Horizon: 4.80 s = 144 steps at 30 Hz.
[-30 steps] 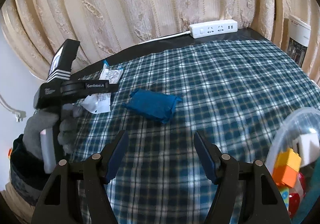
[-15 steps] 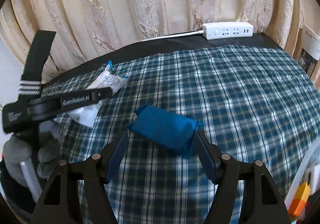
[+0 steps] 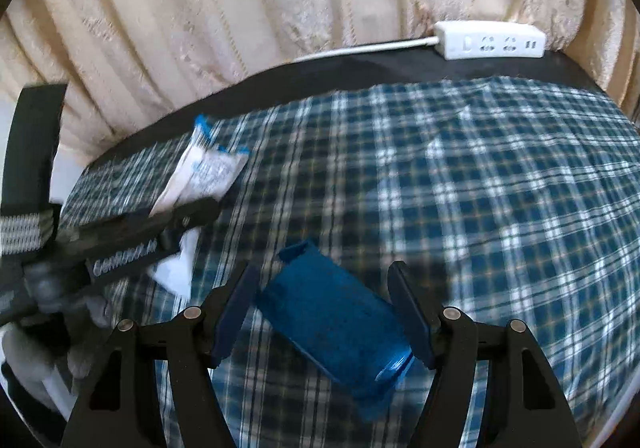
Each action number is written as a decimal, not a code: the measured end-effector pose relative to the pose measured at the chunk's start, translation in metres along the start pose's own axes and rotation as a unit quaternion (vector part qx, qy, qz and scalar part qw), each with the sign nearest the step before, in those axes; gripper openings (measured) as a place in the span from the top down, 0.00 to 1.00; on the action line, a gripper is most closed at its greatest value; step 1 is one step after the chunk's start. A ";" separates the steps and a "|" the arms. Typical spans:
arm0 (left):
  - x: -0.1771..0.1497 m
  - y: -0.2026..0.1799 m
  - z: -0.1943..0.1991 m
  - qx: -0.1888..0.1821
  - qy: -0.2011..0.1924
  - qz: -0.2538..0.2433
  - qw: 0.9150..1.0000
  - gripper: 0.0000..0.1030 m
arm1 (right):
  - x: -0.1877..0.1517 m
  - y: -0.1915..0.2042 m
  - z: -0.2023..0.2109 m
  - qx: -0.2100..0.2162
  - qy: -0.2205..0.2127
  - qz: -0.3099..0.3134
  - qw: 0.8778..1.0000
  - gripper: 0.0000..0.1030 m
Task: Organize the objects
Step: 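Grasp the blue packet with right gripper while left holds the white packet, then carry the blue packet into the bowl with right gripper and release it, then carry the white wet-wipe packet with left gripper over the bowl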
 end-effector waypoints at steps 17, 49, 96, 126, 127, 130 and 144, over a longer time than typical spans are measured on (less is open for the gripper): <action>-0.004 0.001 -0.005 0.004 0.014 -0.003 1.000 0.52 | -0.027 0.029 0.002 -0.050 -0.008 0.083 0.995 0.44; -0.021 -0.057 0.040 -0.054 -0.021 -0.074 0.996 0.53 | -0.071 -0.023 0.128 -0.091 -0.103 -0.034 0.990 0.59; -0.037 -0.071 0.038 -0.071 0.010 -0.097 0.993 0.29 | -0.114 -0.079 0.212 -0.211 -0.175 -0.132 0.953 0.51; -0.043 -0.072 0.022 -0.062 0.031 -0.130 0.989 0.53 | -0.118 -0.063 0.223 -0.198 -0.190 -0.124 0.953 0.51; -0.044 -0.073 0.026 -0.067 0.029 -0.131 0.989 0.53 | -0.118 -0.064 0.224 -0.200 -0.192 -0.125 0.953 0.51; -0.045 -0.080 0.037 -0.082 0.021 -0.137 0.987 0.53 | -0.121 -0.072 0.231 -0.206 -0.198 -0.133 0.949 0.51; -0.067 -0.127 0.076 -0.159 0.006 -0.176 0.971 0.53 | -0.162 -0.135 0.273 -0.245 -0.218 -0.214 0.920 0.51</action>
Point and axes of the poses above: each gripper's, at about its wrist camera, not at the fingertips, and z roughly against the way its jaws point, y to its left, x to its top, the point moved 1 cm from there along -z, roughly the way its jaws point, and after that the axes turned 2 degrees about -y, right-handed, at the moved point
